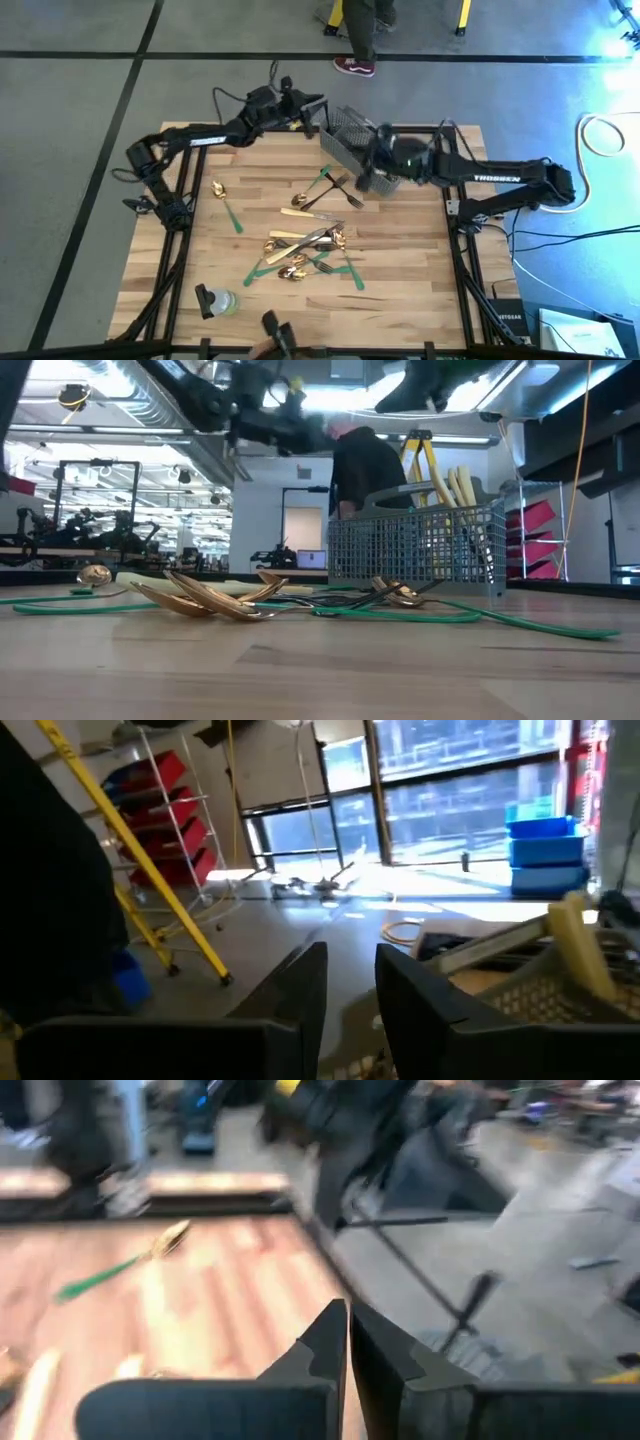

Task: Sort silverware
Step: Put the black fork into the gray organizer

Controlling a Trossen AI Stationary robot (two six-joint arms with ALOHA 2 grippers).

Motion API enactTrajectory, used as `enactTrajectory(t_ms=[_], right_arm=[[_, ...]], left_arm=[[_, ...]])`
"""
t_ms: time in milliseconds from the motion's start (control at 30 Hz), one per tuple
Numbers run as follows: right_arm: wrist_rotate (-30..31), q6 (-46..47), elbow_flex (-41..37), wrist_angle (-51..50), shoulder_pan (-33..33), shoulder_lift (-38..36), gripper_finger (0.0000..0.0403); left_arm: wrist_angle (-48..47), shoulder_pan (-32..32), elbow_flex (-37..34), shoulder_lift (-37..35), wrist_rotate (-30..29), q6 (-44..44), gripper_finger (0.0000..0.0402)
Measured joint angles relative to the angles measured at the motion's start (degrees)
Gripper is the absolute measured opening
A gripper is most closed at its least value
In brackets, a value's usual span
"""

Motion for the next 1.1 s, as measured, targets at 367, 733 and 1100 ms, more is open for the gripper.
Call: enactTrajectory(t_ms=[367, 733, 1100], right_arm=[[1.13, 10.58, -4.80, -1.94, 6.25, 5.30, 0.0004], [11.09, 15.36, -1.59, -4.09, 11.37, 23.12, 0.0100], [23.39, 16.46, 3.89, -14.82, 12.24, 24.16, 0.0111]], left_arm=[[10.77, -9.39, -22.92, -5.89, 7.03, -7.66, 0.0049], [18.74, -26.27, -30.54, -2.93, -3.06, -4.32, 0.0049], [20.90, -30.30, -30.54, -2.93, -10.21, 1.89, 0.0049]])
